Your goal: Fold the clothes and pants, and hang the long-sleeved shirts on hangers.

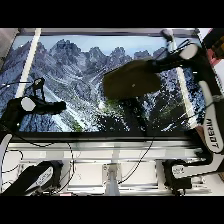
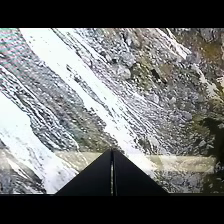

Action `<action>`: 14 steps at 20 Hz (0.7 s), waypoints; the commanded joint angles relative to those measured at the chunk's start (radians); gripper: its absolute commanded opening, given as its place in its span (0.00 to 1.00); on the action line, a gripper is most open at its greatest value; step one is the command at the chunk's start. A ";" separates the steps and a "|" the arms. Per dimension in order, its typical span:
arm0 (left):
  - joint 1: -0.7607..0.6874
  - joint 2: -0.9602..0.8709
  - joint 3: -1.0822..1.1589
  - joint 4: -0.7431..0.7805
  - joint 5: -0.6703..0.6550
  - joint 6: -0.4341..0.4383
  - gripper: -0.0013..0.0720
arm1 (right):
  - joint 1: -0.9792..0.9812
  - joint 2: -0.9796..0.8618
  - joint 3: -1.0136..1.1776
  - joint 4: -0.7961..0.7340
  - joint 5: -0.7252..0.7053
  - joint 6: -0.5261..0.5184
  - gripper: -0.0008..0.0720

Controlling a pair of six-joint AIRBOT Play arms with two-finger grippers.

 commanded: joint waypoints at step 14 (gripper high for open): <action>0.001 0.001 0.000 0.082 0.000 0.000 0.07 | -0.651 0.093 0.267 -0.606 0.533 0.112 0.06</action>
